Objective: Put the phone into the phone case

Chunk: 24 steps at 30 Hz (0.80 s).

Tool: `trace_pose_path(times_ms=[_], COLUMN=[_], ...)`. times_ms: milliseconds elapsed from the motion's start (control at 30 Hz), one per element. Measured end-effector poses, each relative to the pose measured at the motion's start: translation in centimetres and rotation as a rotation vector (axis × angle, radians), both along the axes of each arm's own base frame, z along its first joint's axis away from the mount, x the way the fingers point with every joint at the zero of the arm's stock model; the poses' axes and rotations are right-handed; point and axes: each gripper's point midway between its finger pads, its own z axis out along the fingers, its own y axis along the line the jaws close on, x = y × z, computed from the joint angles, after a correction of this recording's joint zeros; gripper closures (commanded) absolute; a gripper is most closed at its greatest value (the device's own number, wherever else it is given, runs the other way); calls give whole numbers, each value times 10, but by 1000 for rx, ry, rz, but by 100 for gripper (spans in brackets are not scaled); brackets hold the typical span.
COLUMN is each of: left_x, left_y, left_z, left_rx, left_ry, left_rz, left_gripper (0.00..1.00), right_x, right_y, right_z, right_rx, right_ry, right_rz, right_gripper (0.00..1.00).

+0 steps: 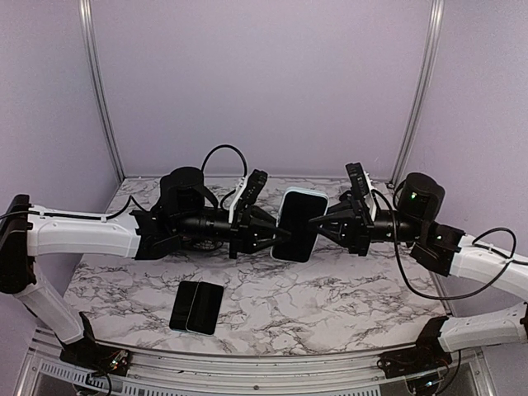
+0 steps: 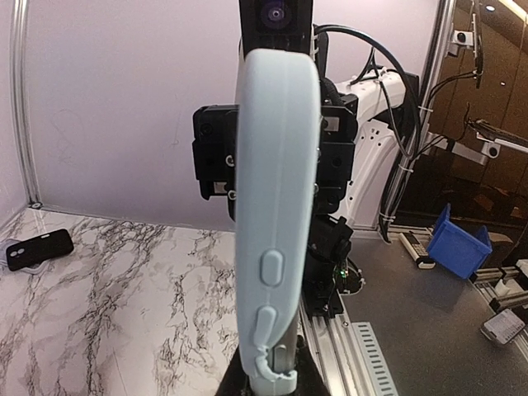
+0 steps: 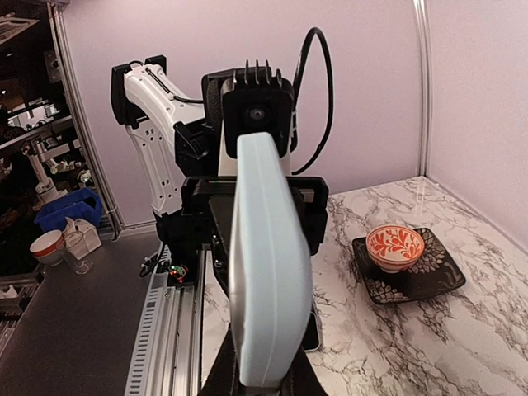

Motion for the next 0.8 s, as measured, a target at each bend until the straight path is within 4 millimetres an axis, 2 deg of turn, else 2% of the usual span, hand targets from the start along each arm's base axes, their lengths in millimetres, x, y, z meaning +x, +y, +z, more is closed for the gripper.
trace_pose_path(times_ms=[33, 100, 200, 267, 300, 467, 500, 567, 633, 700, 800], left_x=[1, 2, 2, 3, 2, -1, -1, -1, 0, 2, 4], left_y=[0, 0, 1, 1, 1, 0, 0, 0, 0, -2, -2], left_z=[0, -2, -10, -13, -13, -10, -10, -10, -9, -8, -4], left_rx=[-1, 2, 19, 25, 28, 10, 11, 12, 15, 19, 13], left_ry=[-3, 2, 14, 19, 26, -14, -14, -8, 12, 45, 70], left_rz=[4, 18, 24, 28, 27, 13, 13, 13, 14, 25, 38], left_gripper=[52, 53, 68, 92, 100, 100, 100, 100, 100, 100, 100], right_x=[0, 0, -1, -2, -2, 0, 1, 1, 3, 4, 6], right_y=[0, 0, -1, -2, -2, -3, -3, -3, -2, -1, 0], right_z=[1, 2, 6, 11, 14, 18, 18, 17, 17, 17, 14], right_rx=[1, 3, 10, 19, 23, 30, 29, 28, 27, 24, 14], right_ry=[-2, -12, -27, -42, -48, -32, -30, -27, -34, -45, -57], right_rz=[0, -1, -1, -1, -1, -12, -12, -12, -18, -18, -19], right_gripper=[100, 100, 100, 100, 100, 100, 93, 62, 39, 32, 31])
